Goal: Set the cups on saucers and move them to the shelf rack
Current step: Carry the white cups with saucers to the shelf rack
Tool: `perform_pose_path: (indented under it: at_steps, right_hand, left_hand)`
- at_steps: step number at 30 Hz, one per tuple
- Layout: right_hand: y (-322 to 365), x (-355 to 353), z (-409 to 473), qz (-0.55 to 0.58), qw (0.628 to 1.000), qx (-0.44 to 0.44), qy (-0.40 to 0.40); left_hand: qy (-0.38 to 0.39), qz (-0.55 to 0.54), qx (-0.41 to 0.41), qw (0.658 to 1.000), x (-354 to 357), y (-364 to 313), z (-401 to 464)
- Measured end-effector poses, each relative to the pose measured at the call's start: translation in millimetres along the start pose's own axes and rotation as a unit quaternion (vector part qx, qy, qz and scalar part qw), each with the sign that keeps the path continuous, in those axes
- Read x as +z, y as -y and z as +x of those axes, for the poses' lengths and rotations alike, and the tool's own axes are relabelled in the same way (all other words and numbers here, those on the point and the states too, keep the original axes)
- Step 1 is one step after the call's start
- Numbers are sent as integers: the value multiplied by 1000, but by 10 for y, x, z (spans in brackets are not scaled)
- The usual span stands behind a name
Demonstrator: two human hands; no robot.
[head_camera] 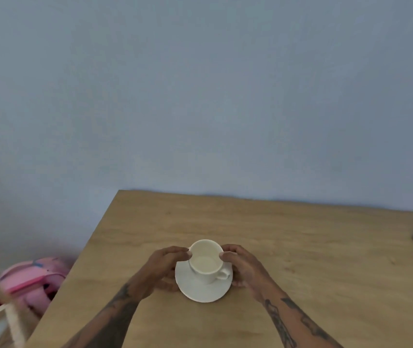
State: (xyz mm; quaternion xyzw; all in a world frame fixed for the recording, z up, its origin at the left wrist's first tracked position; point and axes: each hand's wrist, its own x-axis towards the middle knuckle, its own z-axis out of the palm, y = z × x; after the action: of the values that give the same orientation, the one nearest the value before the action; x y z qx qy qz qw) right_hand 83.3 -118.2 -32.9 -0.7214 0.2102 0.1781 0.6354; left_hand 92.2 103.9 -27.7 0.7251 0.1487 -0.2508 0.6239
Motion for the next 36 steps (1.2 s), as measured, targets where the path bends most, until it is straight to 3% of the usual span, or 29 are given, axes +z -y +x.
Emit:
perform_pose_path:
  at_steps: [8,16,25,32,36]
  right_hand:
    - [178,-119,-329,-5,998,-57,-6]
    - [422,-528,-1336,8,990,-142,13]
    - [80,-789,-2536,9,983,-182,20]
    - [6,-422,-3075,-15,976,-208,57]
    - [16,179,-3217,-31,972,-207,110]
  left_hand:
    - [2,-22,45,999,57,-143,-336]
    - [-2,-15,130,991,319,-414,-1397]
    - [-15,-25,181,983,696,-43,-2531]
    - [-54,-42,197,978,404,298,-3209]
    - [-123,-69,191,971,-59,663,-3614]
